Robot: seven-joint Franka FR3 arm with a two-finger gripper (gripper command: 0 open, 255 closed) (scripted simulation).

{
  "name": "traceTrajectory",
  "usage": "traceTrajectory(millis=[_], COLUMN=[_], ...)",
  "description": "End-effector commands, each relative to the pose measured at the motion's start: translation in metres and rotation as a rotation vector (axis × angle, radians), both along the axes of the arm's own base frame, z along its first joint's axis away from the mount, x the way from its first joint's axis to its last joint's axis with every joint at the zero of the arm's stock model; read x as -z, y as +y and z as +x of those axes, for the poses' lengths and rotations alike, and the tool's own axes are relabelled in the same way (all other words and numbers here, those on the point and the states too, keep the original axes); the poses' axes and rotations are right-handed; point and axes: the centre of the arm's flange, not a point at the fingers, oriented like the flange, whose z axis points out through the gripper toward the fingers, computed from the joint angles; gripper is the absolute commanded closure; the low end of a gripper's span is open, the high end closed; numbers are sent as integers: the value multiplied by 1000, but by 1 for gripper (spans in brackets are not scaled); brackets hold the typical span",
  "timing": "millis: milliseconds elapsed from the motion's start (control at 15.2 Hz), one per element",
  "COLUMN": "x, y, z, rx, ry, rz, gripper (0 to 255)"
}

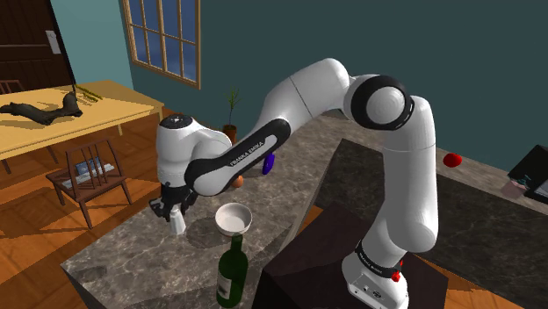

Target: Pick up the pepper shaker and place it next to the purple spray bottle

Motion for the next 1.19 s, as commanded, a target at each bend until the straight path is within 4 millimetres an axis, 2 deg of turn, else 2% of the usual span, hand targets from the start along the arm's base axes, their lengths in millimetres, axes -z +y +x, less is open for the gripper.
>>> traceTrajectory(millis=[0,1122], x=[-10,-100], y=[0,0], z=[0,0], rx=[0,0], ry=[0,0], rz=[0,0], gripper=[255,255])
